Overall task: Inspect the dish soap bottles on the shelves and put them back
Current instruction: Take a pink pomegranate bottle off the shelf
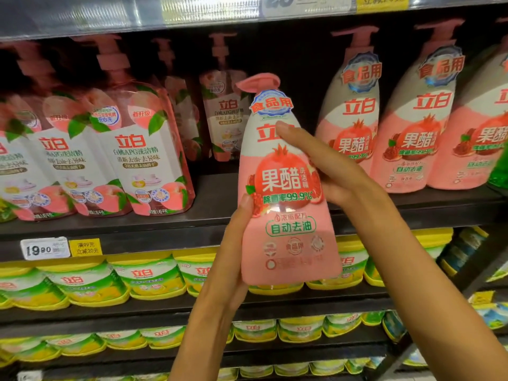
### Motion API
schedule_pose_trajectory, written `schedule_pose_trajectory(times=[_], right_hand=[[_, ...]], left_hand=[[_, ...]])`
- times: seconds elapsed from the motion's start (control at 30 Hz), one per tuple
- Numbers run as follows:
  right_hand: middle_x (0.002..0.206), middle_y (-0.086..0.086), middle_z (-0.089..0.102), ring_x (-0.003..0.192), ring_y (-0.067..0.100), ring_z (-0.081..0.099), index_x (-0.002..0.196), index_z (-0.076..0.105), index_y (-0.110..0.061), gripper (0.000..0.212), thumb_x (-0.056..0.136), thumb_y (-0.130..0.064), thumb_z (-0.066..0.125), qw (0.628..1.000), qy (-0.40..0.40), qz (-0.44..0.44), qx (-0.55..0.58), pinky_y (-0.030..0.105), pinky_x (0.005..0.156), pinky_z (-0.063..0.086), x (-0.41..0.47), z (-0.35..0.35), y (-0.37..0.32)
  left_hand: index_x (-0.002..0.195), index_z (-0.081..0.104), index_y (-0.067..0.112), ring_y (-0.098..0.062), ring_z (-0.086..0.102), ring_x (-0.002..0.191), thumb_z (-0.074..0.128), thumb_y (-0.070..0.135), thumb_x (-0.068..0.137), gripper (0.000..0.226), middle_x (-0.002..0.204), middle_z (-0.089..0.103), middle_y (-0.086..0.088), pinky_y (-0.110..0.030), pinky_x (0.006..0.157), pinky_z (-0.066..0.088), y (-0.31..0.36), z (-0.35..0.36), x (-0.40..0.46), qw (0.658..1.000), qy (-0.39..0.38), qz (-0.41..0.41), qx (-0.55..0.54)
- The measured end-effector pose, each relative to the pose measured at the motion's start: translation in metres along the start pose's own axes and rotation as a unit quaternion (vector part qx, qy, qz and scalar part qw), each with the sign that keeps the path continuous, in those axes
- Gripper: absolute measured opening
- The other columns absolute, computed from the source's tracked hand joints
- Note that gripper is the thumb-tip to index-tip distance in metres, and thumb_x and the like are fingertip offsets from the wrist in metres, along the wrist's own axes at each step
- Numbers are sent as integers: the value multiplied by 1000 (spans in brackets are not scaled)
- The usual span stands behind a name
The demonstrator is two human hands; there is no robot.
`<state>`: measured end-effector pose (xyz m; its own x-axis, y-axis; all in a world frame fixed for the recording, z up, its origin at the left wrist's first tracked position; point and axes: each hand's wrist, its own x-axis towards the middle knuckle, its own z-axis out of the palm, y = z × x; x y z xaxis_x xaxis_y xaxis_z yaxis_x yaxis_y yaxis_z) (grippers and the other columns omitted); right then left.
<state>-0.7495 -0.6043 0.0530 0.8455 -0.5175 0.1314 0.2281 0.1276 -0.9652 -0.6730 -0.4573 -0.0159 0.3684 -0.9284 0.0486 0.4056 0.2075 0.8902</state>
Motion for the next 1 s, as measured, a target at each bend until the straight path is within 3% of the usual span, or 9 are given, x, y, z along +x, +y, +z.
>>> schedule_pose_trajectory(times=[0.2, 0.23, 0.3, 0.37, 0.43, 0.47, 0.63, 0.8, 1.0], right_hand=[[86, 9, 76, 74, 19, 74, 82, 79, -14, 23, 87, -33, 67, 993, 11, 58, 99, 35, 68, 61, 4, 1, -3], [84, 10, 76, 72, 20, 74, 87, 75, -12, 24, 89, -34, 65, 992, 21, 72, 105, 35, 68, 61, 4, 1, -5], [82, 10, 75, 71, 20, 73, 95, 69, -11, 27, 91, -37, 63, 988, 37, 97, 112, 36, 70, 62, 2, 1, -6], [82, 10, 75, 72, 21, 73, 103, 67, -10, 29, 91, -37, 63, 985, 48, 115, 118, 36, 70, 62, 0, 1, -6], [83, 11, 74, 76, 22, 72, 110, 65, -10, 32, 90, -36, 64, 982, 55, 130, 124, 37, 73, 60, -1, 0, -4], [84, 11, 74, 77, 22, 72, 111, 64, -10, 33, 90, -36, 64, 982, 55, 133, 125, 38, 75, 60, -2, 0, -4], [107, 15, 72, 105, 30, 67, 117, 66, -9, 38, 88, -34, 67, 988, 67, 87, 112, 47, 97, 51, 0, 4, -5], [91, 7, 77, 85, 20, 75, 94, 71, -17, 19, 94, -33, 61, 997, 61, -42, 30, 33, 72, 60, 1, 7, -12], [103, 3, 76, 95, 19, 72, 114, 61, -20, 25, 94, -33, 55, 989, 34, -143, -16, 28, 75, 58, -5, 9, -9]], left_hand=[[119, 68, 17, -21, 63, 113, 62, 45, 82, 47, 124, 66, -9, -36, 84, 56, 22, 7, -16, 990, -73, -31, -113], [129, 59, 9, -22, 54, 123, 52, 37, 93, 46, 134, 57, -13, -40, 99, 48, 29, 17, -19, 990, -99, -11, -104], [141, 34, -4, -27, 30, 136, 26, 30, 102, 52, 146, 31, -25, -38, 118, 17, 44, 22, -25, 994, -5, 16, -111], [118, 63, -8, -30, 56, 119, 32, 33, 98, 55, 123, 57, -31, -33, 108, 39, 40, 20, -17, 997, 43, 29, -53], [82, 79, 9, -17, 74, 81, 49, 38, 81, 42, 87, 76, -10, -27, 69, 59, 28, 13, -15, 985, -40, -47, -159], [87, 79, 11, -16, 74, 80, 52, 38, 80, 39, 89, 76, -8, -29, 64, 60, 28, 8, -17, 982, -54, -47, -174], [110, 72, 14, -22, 68, 105, 59, 34, 85, 35, 113, 71, -9, -37, 84, 55, 23, 7, -11, 978, -88, -74, -172], [86, 79, 28, -18, 73, 88, 71, 40, 74, 18, 101, 75, -5, -31, 65, 58, 20, 1, -1, 996, -38, -29, -76], [113, 68, 24, -21, 70, 101, 64, 53, 75, 48, 109, 73, -6, -27, 75, 57, 20, -1, 0, 992, -1, 53, 116]])
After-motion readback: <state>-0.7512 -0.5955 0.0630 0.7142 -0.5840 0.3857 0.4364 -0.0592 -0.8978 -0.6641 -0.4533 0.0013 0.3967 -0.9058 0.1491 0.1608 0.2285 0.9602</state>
